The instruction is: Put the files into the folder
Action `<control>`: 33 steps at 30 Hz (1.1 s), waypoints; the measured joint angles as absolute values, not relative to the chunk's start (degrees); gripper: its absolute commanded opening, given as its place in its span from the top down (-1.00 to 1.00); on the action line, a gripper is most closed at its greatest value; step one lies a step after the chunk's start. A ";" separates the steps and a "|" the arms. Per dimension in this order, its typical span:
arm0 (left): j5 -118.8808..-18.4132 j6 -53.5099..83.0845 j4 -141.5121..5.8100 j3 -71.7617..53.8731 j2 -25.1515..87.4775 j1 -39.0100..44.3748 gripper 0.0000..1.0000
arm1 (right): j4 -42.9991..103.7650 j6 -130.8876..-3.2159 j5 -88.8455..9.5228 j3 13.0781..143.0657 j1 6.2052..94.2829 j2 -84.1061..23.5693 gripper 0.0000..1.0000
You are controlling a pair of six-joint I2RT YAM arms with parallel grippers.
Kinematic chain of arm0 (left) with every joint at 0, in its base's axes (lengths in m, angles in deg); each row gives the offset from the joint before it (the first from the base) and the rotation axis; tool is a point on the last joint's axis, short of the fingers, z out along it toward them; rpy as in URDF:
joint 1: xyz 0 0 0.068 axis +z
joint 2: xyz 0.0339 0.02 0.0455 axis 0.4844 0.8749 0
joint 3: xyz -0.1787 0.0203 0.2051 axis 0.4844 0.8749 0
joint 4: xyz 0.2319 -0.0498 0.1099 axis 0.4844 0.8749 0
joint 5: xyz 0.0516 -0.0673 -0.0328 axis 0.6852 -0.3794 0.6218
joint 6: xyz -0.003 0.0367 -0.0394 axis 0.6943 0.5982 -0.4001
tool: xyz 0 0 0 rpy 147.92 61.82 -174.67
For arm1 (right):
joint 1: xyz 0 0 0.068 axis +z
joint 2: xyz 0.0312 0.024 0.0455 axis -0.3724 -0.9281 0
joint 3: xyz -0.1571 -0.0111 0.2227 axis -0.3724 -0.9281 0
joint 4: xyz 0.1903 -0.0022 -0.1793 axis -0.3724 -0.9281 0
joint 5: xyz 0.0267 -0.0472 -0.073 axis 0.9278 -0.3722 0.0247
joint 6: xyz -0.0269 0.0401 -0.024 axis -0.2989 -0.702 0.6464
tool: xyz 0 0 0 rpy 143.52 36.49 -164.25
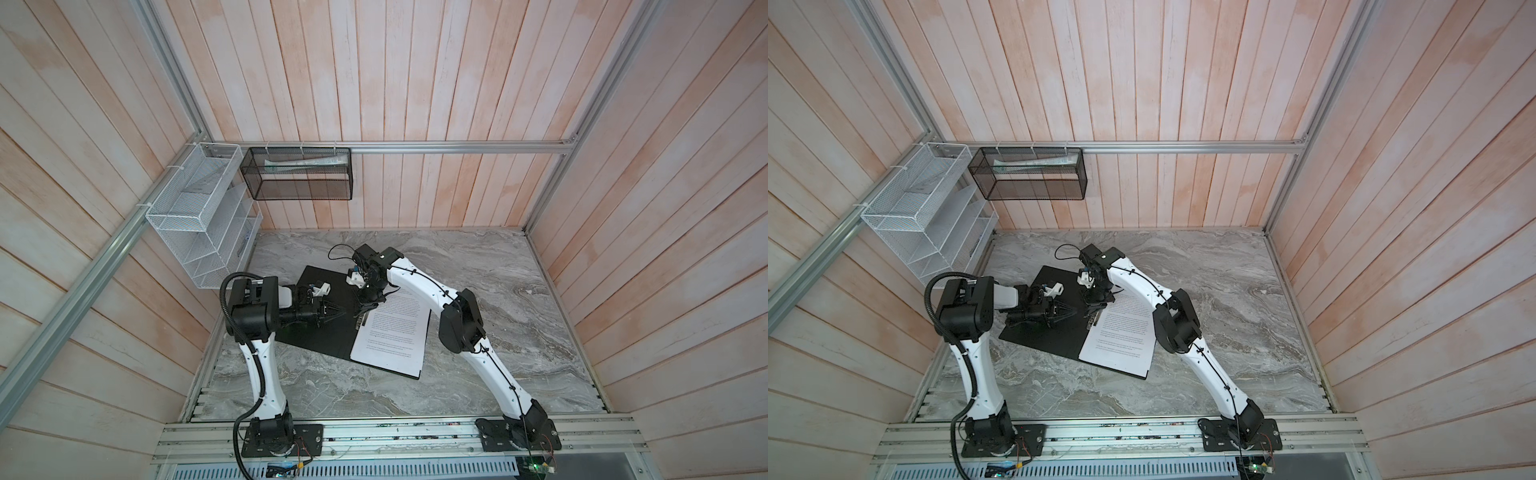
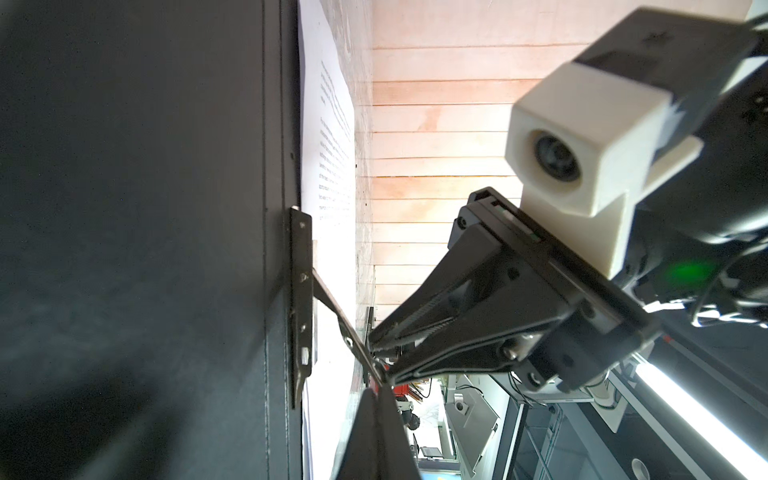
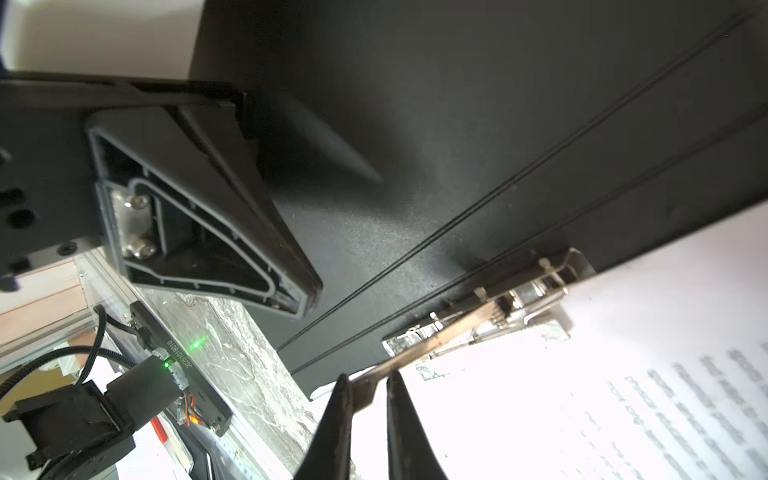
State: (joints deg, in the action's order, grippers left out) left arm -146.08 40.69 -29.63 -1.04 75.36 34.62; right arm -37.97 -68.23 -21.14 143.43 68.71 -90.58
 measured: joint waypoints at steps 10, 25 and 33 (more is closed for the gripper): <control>-144.09 37.83 -32.28 -0.06 74.18 34.18 1.00 | -38.34 -65.30 -19.87 139.73 69.06 -90.43 0.68; -141.71 35.99 -33.61 0.27 73.29 33.49 1.00 | -40.14 -63.96 -22.62 138.38 70.20 -90.54 0.62; -140.14 36.06 -34.48 1.34 71.82 33.44 1.00 | -39.37 -69.56 -30.67 136.13 69.08 -82.08 0.54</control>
State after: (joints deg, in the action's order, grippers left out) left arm -140.14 36.06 -34.48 1.34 71.82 33.44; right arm -39.37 -69.56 -30.67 136.13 69.08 -82.08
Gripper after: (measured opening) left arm 0.055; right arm 0.221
